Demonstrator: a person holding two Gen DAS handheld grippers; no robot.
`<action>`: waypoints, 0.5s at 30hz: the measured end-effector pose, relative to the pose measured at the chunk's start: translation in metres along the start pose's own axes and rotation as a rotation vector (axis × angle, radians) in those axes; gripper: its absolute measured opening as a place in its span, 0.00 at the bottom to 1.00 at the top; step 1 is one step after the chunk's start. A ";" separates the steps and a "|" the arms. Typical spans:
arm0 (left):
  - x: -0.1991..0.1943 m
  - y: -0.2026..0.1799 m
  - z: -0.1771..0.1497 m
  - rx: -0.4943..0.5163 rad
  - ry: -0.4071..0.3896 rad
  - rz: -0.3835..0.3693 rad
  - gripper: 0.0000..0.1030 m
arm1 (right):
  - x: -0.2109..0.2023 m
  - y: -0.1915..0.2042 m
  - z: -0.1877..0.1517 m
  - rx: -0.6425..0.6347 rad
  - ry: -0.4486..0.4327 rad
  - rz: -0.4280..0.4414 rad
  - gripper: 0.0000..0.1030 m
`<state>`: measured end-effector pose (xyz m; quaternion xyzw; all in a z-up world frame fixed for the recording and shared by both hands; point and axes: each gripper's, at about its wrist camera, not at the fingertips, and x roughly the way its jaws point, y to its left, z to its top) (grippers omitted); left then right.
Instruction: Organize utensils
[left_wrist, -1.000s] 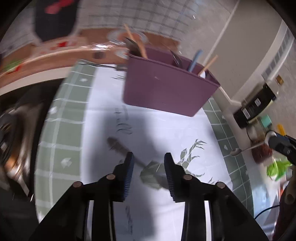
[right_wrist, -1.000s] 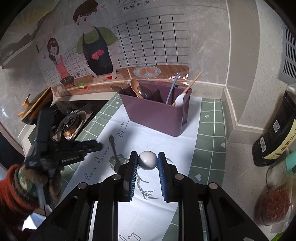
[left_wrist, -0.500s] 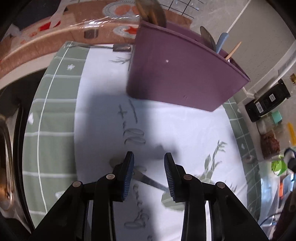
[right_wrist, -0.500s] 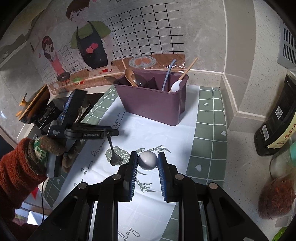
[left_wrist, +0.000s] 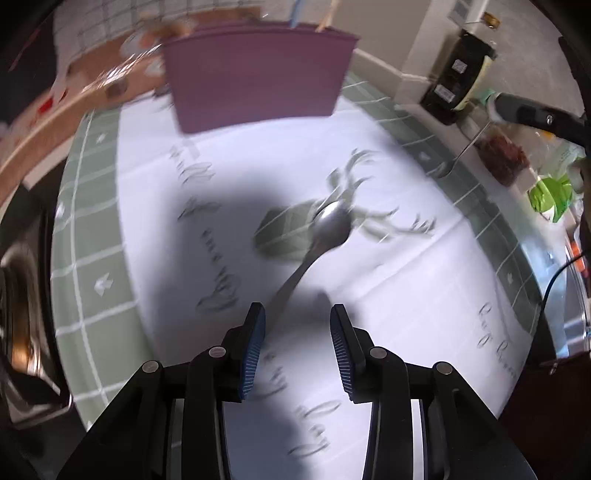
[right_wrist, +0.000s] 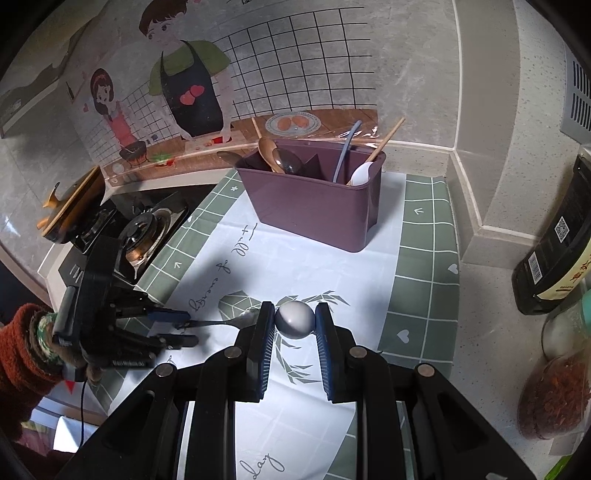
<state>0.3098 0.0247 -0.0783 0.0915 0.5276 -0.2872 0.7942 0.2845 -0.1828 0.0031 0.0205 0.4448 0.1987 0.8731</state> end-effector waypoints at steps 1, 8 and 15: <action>0.001 -0.003 0.006 0.003 -0.010 0.005 0.37 | 0.000 0.001 -0.001 -0.003 0.001 0.000 0.20; 0.032 -0.034 0.048 0.152 0.042 0.051 0.37 | -0.008 0.005 -0.008 -0.017 0.000 0.005 0.20; 0.046 -0.039 0.060 0.238 0.122 0.079 0.37 | -0.014 0.007 -0.016 -0.009 -0.013 0.017 0.20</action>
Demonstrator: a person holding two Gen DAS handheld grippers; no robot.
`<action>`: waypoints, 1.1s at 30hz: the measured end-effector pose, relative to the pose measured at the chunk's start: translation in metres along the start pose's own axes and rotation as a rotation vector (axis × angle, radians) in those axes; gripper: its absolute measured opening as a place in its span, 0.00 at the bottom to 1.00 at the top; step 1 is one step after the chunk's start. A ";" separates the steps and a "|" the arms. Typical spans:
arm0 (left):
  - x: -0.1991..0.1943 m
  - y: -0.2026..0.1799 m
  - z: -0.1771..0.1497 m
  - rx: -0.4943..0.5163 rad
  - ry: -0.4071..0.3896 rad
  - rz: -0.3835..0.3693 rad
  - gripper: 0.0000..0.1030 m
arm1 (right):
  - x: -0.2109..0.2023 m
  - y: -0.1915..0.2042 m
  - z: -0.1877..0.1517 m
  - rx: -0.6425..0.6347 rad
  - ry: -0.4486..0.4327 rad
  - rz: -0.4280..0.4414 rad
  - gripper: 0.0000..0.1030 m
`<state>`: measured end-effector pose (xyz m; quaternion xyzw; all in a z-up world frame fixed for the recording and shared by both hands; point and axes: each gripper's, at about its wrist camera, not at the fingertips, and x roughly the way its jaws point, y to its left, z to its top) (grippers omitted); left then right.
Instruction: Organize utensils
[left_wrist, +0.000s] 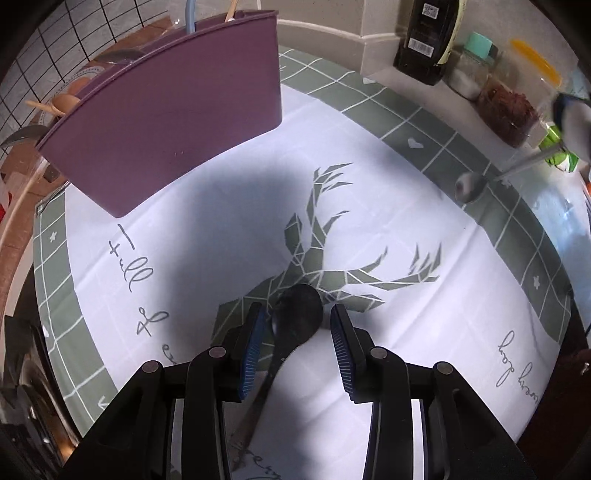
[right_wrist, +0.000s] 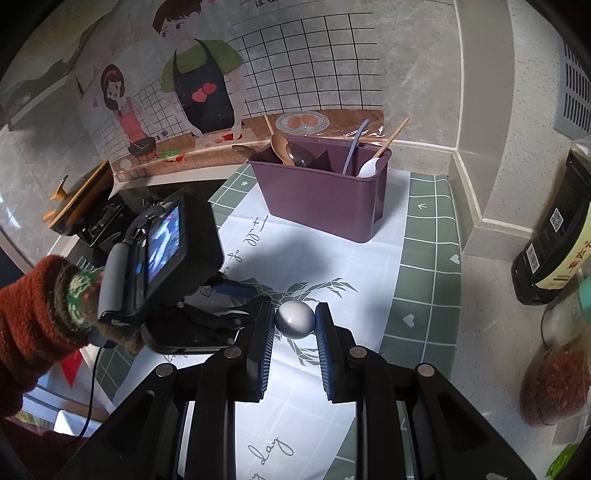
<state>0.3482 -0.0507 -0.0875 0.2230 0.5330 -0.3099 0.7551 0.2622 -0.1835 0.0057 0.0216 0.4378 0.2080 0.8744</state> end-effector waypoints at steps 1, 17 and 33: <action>0.001 0.001 0.001 -0.004 0.001 -0.008 0.37 | 0.000 0.000 -0.001 0.005 0.001 0.004 0.20; -0.037 0.005 -0.041 -0.392 -0.246 0.038 0.05 | 0.003 -0.009 -0.003 0.088 0.019 0.023 0.20; -0.051 0.035 -0.064 -0.461 -0.276 -0.041 0.42 | 0.002 -0.012 -0.003 0.096 0.016 0.040 0.20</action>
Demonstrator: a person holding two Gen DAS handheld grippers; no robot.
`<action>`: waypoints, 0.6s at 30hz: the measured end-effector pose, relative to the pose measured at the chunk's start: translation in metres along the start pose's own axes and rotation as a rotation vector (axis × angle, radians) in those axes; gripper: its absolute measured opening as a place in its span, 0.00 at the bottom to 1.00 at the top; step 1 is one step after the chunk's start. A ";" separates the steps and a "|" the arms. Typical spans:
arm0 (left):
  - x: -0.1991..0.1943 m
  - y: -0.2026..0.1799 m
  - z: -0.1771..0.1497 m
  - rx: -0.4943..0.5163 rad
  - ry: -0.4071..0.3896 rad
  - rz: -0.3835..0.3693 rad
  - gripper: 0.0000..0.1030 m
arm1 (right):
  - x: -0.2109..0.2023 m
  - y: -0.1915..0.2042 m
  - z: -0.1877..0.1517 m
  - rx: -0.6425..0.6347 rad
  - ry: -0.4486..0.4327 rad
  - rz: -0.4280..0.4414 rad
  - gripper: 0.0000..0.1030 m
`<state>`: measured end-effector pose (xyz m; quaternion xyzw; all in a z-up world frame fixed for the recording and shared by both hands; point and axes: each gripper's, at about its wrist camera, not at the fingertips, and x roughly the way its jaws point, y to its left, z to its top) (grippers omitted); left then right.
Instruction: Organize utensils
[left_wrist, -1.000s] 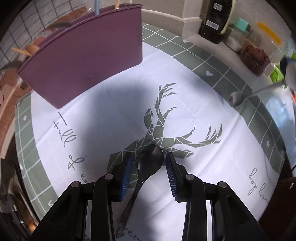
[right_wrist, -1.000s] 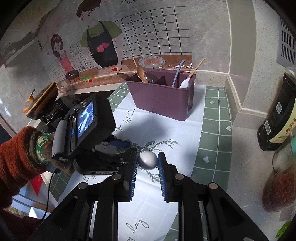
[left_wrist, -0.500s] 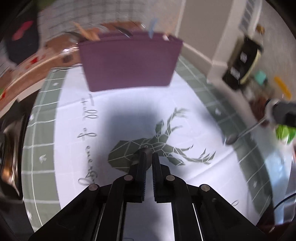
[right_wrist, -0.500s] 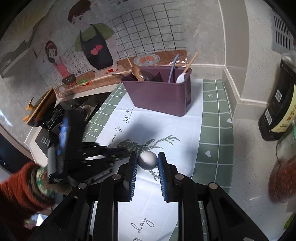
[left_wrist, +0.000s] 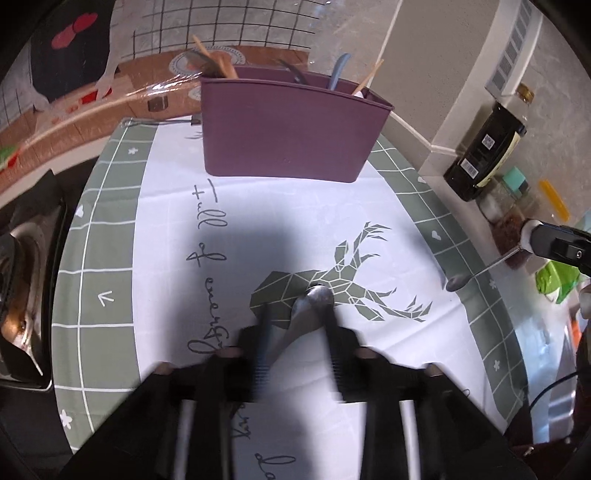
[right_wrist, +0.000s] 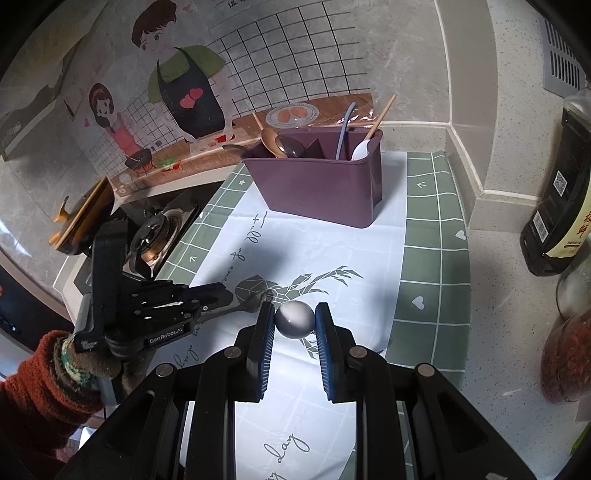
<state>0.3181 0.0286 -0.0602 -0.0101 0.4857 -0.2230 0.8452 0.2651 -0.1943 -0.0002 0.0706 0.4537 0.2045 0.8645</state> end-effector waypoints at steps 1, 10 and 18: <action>0.001 0.004 -0.001 -0.004 0.009 -0.012 0.43 | -0.002 -0.001 0.000 -0.001 -0.004 -0.001 0.20; 0.014 0.014 -0.014 0.016 0.083 0.023 0.43 | -0.001 -0.006 0.000 0.004 0.002 -0.010 0.20; 0.012 0.010 -0.024 0.006 0.097 0.008 0.43 | 0.003 -0.002 0.001 -0.006 0.011 -0.003 0.20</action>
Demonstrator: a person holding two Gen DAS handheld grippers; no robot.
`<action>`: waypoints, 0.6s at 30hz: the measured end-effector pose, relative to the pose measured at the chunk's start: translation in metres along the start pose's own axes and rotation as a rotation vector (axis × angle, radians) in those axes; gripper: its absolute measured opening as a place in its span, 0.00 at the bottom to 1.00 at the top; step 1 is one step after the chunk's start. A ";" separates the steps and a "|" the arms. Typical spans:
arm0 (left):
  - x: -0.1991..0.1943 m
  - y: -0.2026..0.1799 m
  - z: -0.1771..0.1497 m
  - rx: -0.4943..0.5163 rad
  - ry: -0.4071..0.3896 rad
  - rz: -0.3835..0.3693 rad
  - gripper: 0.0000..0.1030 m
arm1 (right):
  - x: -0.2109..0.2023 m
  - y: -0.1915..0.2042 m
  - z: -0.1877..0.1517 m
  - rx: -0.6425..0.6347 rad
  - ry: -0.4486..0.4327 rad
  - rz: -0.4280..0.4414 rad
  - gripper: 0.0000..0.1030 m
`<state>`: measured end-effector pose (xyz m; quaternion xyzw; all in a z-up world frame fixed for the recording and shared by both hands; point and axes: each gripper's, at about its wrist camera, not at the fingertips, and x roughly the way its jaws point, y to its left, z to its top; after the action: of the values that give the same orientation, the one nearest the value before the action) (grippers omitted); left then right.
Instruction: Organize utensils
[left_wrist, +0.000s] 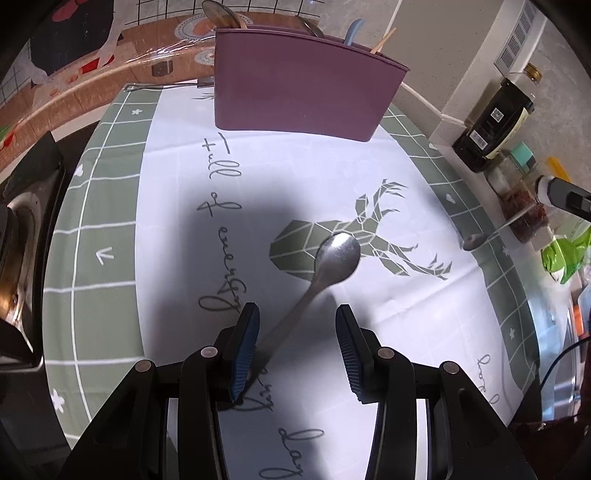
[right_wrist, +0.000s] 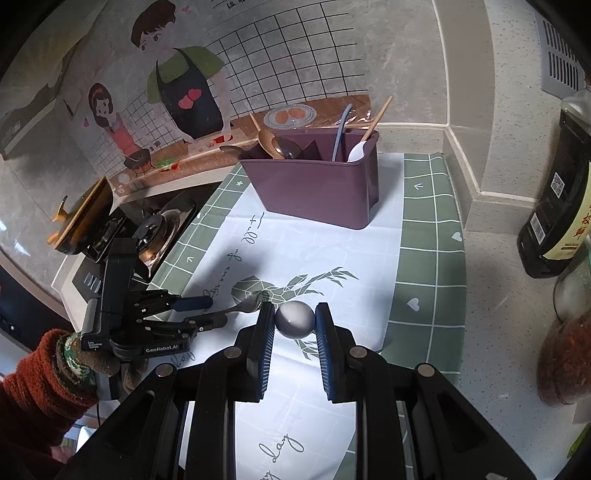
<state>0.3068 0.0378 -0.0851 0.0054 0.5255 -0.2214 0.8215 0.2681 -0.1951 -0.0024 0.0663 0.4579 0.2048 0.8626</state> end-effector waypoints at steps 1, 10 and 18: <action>-0.001 -0.002 -0.002 -0.002 0.005 -0.001 0.43 | 0.000 0.001 0.000 -0.002 0.001 0.000 0.20; -0.007 -0.046 -0.002 0.157 -0.017 -0.024 0.43 | 0.001 0.002 0.002 -0.010 -0.002 -0.002 0.20; 0.027 -0.035 0.039 0.049 0.021 0.047 0.43 | -0.002 0.005 -0.003 -0.038 -0.015 -0.012 0.20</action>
<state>0.3371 -0.0127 -0.0837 0.0403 0.5281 -0.2147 0.8206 0.2631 -0.1915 -0.0005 0.0487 0.4479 0.2078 0.8683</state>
